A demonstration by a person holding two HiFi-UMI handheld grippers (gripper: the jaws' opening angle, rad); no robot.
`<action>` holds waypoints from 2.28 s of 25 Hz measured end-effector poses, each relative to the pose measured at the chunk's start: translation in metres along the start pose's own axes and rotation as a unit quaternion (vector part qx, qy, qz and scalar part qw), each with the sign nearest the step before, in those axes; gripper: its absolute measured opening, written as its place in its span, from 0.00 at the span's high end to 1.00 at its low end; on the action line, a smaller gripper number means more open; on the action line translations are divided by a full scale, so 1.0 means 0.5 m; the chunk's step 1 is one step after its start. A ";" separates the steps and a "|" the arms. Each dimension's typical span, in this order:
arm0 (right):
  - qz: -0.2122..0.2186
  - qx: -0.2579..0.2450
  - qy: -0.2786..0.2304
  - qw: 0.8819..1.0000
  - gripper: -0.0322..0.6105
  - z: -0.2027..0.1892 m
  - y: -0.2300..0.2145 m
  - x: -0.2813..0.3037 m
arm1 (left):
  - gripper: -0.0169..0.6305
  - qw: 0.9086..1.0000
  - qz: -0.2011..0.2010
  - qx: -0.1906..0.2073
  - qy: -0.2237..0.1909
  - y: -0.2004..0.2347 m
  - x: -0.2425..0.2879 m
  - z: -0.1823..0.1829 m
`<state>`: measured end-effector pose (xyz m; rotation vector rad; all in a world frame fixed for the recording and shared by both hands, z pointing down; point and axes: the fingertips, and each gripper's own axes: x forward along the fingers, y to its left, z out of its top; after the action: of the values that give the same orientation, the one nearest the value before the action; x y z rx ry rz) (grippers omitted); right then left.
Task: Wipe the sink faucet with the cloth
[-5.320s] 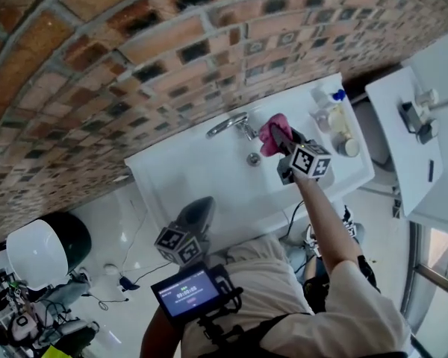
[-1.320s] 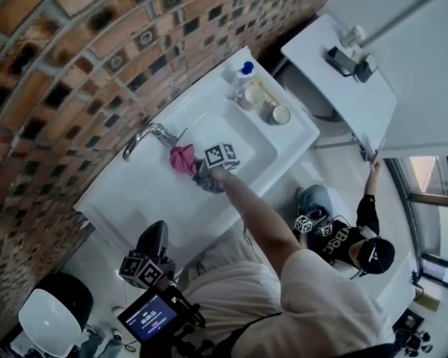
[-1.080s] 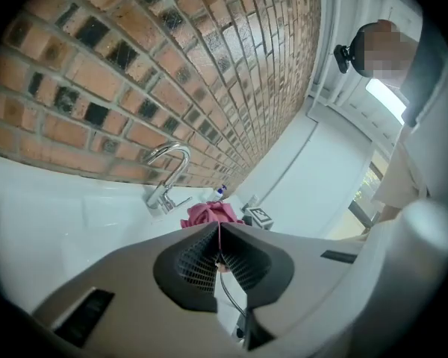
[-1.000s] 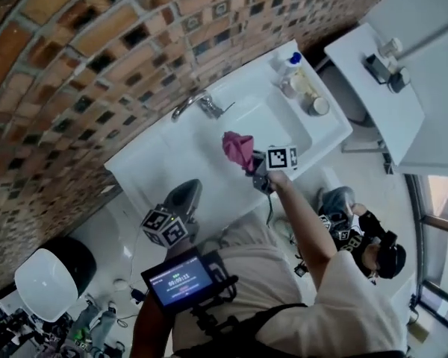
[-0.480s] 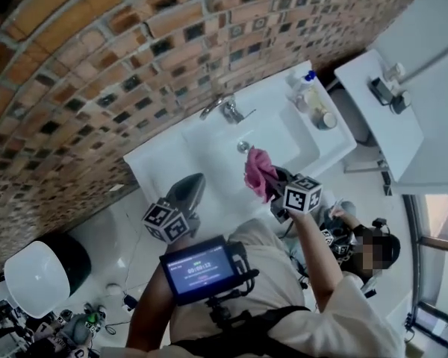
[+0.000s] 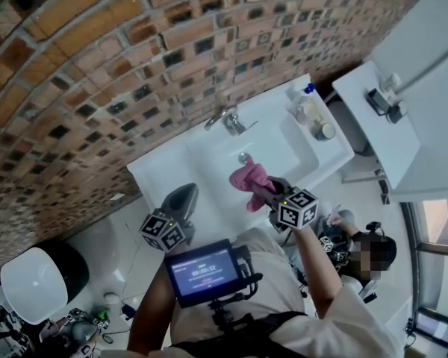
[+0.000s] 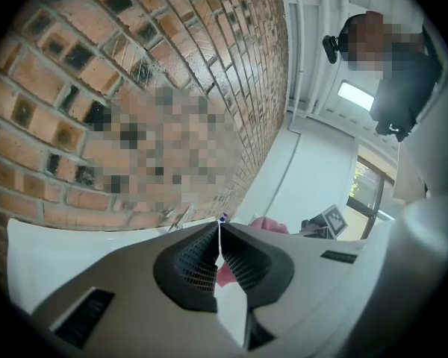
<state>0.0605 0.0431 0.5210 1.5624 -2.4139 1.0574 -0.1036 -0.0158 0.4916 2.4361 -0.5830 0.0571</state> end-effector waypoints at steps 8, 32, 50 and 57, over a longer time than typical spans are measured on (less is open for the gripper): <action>-0.018 -0.010 0.004 1.000 0.85 -0.009 -0.034 -0.009 | 0.97 1.000 0.004 0.001 0.017 0.000 0.014 -0.017; -0.087 -0.257 0.245 0.931 0.85 0.220 -0.483 0.313 | 0.97 0.997 0.066 0.012 0.046 -0.004 0.074 -0.030; 0.088 -0.359 0.526 0.766 0.85 -0.080 -0.596 0.485 | 0.97 0.990 0.132 -0.014 0.038 0.013 0.075 -0.073; 0.106 -0.346 0.526 0.770 0.85 -0.105 -0.602 0.502 | 0.97 0.988 0.152 -0.026 0.033 0.026 0.047 -0.075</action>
<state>0.1751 -0.1939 0.8160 0.2657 -1.7716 0.6192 -0.0839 -0.0122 0.5334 2.2662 -0.9089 0.2437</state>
